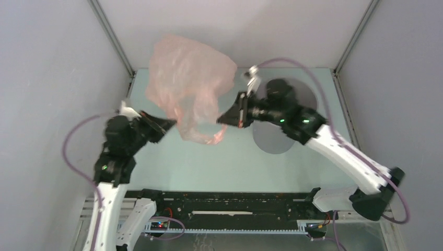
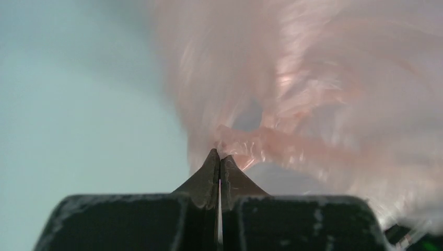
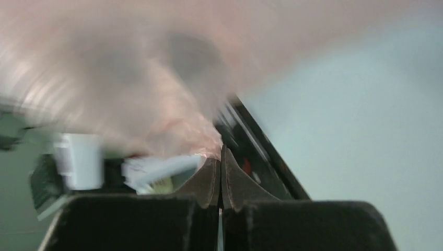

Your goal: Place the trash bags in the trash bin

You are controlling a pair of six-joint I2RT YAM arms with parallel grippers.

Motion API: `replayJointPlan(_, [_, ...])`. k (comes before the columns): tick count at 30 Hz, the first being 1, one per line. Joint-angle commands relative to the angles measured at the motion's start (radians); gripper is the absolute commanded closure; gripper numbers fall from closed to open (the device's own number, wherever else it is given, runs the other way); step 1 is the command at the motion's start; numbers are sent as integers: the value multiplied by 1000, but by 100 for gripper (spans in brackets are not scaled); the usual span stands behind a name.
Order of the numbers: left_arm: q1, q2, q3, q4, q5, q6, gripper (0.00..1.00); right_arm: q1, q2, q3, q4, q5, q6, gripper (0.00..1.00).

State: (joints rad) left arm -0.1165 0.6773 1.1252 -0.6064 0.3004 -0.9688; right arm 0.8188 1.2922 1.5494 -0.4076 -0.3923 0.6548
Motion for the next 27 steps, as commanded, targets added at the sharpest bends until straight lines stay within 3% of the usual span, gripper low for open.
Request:
replayJointPlan(1, [51, 27, -298, -311, 2, 60, 100, -25, 132, -279, -117, -55, 59, 100])
replayJointPlan(5, [56, 41, -143, -323, -7, 101, 100, -35, 108, -211, -135, -34, 4, 100])
replayJointPlan(7, [57, 120, 81, -296, 4, 107, 100, -53, 141, -64, -194, -15, -30, 100])
replayJointPlan(10, [48, 297, 525, -282, 115, 108, 100, -72, 241, 281, -311, -67, -27, 100])
replayJointPlan(12, [20, 369, 769, -279, 98, 127, 100, -71, 268, 377, -248, -129, 23, 100])
replayJointPlan(13, [9, 376, 815, -280, 76, 145, 100, -69, 264, 377, -199, -146, 43, 100])
replayJointPlan(15, [8, 308, 716, -289, -9, 162, 100, -68, 237, 316, -125, -144, 57, 100])
replayJointPlan(17, [27, 230, 397, -358, -67, 116, 100, -78, 218, 191, -114, -112, 61, 100])
replayJointPlan(20, [98, 205, -82, -429, 230, 90, 100, -111, 231, -30, -161, -155, 105, 100])
replayJointPlan(21, [96, 173, -158, -432, 244, 105, 100, -115, 235, -112, -163, -181, 122, 100])
replayJointPlan(24, [104, 3, -102, -456, 61, 125, 100, -87, 195, -251, -124, -183, 128, 100])
replayJointPlan(27, [109, 60, 134, -452, 52, 128, 100, -105, 153, -213, -76, -181, 157, 100])
